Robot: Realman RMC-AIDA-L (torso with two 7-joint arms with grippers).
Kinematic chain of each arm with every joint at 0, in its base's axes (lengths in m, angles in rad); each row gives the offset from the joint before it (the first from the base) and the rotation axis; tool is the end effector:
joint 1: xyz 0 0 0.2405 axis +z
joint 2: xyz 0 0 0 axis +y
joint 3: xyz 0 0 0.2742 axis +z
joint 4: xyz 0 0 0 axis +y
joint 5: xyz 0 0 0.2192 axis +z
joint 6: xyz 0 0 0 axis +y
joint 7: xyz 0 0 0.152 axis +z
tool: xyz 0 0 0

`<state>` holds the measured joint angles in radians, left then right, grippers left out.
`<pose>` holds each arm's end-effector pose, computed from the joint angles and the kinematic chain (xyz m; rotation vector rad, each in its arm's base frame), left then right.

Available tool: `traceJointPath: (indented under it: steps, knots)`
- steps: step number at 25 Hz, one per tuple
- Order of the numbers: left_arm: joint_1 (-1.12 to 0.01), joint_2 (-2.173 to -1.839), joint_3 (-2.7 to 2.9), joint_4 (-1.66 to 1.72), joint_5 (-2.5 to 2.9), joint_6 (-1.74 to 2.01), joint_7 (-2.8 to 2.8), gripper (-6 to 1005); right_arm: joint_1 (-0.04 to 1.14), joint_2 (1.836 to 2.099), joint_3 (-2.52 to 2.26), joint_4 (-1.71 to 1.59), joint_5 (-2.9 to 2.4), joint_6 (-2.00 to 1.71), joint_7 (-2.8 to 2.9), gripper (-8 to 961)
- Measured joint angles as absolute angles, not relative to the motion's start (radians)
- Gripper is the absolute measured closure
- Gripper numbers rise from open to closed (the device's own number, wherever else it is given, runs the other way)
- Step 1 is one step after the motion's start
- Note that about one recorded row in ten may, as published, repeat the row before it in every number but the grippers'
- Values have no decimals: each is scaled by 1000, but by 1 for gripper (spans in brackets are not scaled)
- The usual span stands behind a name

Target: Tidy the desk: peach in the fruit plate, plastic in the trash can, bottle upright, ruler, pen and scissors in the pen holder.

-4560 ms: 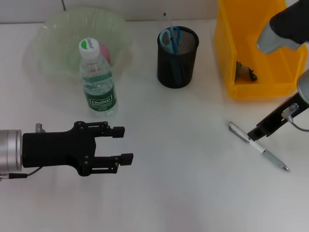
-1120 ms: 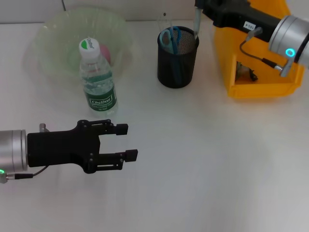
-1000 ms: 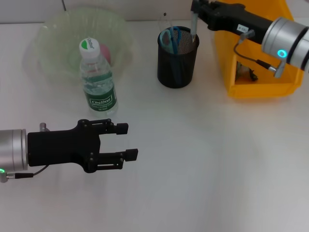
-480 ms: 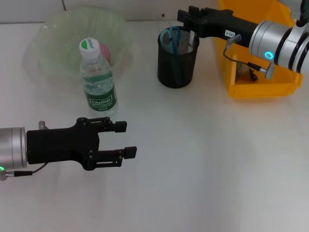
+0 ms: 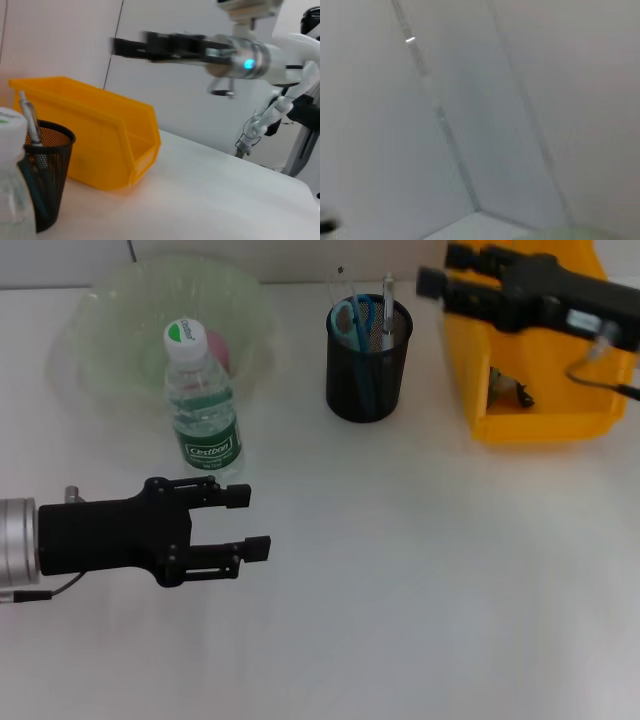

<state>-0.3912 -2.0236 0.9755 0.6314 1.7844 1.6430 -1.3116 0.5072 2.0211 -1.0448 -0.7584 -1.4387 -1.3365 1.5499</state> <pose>-0.2935 0.2978 -0.0227 -2.8635 -0.5871 -0.7744 0.2233 0.3954 0.0180 -2.4876 0.6467 1.0074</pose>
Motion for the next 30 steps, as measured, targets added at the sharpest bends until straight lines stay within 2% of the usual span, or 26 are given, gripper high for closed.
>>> traceJointPath:
  steps: [3, 7, 8, 17, 30]
  knots:
    - [-388, -2005, 966, 634, 1789, 1684, -1340, 267, 406, 2008, -970, -902, -1608, -1685, 1598, 212]
    - [-381, -1989, 964, 643, 1790, 1739, -1347, 267, 367, 2021, -883, -896, -1722, -1868, 1543, 122]
    - [-374, -1981, 962, 648, 1791, 1753, -1348, 267, 338, 2033, -864, -849, -1765, -1915, 1465, 122]
    - [-357, -1959, 950, 649, 1792, 1795, -1348, 267, 316, 2041, -862, -621, -1786, -1917, 1257, 126]
    - [-323, -1957, 936, 660, 1792, 1827, -1336, 268, 318, 2062, -859, -589, -1787, -1887, 1233, 126]
